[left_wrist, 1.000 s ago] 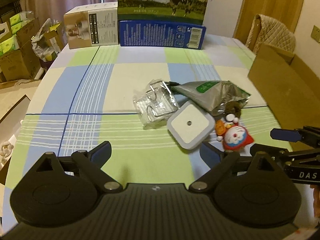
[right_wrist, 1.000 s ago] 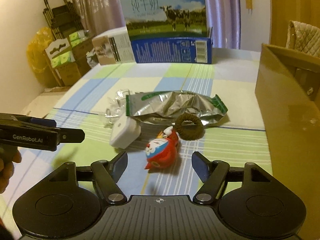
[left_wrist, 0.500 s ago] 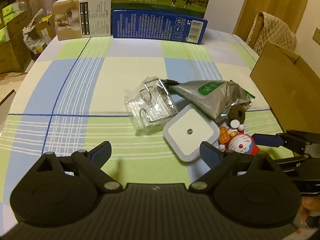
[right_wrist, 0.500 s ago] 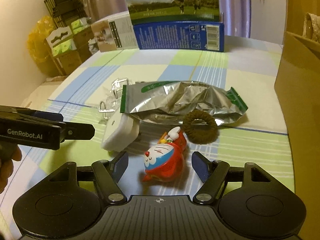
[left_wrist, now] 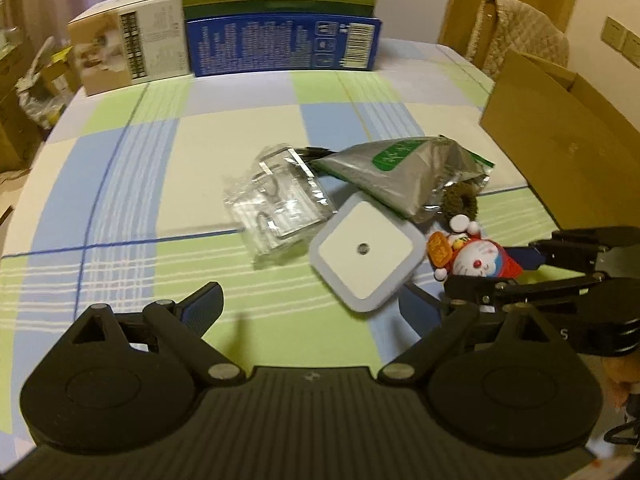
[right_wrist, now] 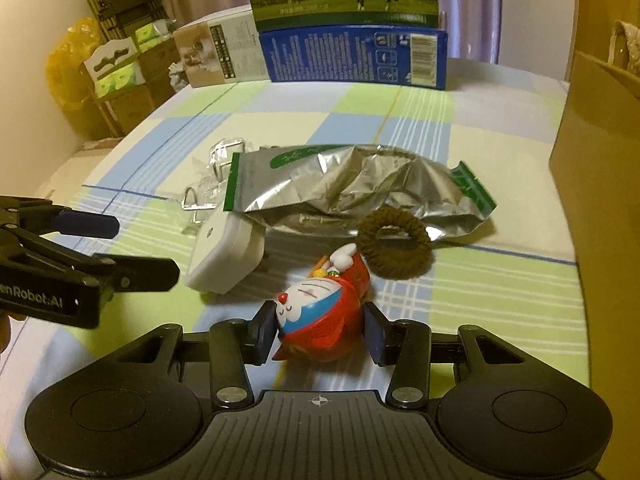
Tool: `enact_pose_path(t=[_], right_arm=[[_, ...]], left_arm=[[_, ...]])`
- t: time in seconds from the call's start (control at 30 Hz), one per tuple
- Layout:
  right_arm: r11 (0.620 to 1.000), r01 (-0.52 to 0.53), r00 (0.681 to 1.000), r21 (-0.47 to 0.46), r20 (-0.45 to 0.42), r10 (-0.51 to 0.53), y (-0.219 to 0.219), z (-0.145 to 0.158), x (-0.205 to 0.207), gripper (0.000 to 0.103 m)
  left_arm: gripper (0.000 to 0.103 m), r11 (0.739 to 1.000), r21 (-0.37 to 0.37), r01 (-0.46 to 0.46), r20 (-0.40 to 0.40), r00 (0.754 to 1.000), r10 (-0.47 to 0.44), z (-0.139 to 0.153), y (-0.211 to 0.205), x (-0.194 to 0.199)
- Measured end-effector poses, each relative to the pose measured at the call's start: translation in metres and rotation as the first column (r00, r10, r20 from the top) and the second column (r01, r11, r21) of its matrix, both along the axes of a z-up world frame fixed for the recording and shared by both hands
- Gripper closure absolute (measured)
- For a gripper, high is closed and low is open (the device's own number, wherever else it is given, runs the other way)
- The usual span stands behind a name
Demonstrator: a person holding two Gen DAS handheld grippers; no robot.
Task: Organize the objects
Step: 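Grasp the red Doraemon figure with the right tool while the left tool reaches the white night light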
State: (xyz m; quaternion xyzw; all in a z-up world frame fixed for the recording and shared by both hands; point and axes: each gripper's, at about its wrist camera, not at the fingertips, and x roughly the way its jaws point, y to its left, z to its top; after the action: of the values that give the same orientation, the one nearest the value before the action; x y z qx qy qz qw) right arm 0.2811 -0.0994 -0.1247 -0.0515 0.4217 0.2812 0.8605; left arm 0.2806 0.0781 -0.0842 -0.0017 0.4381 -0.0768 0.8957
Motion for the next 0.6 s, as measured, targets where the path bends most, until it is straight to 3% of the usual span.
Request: enact_pose_path(t=[0.13,0.27,0.6], right_arm=[[1.000,0.015,1.000,0.001,0.001,-0.015,-0.005,0.004,0.000,0.060],[0.999,0.030,0.999,-0.015,-0.016,-0.030,-0.010,0.002,-0.001,0.060],[0.998,0.051,0.998,-0.023,-0.035,-0.052,-0.019,0.000,-0.003,0.061]], left_arm=[[0.013,0.996,0.001,0.086,-0.003,0.996,-0.086,-0.004,-0.008,0.005],[0.021,0.989,0.019,0.146,-0.005,0.989,-0.146,-0.010,-0.013,0.013],[0.023,0.971,0.003,0.239,0.051,0.970,-0.239,-0.018,-0.023,0.032]])
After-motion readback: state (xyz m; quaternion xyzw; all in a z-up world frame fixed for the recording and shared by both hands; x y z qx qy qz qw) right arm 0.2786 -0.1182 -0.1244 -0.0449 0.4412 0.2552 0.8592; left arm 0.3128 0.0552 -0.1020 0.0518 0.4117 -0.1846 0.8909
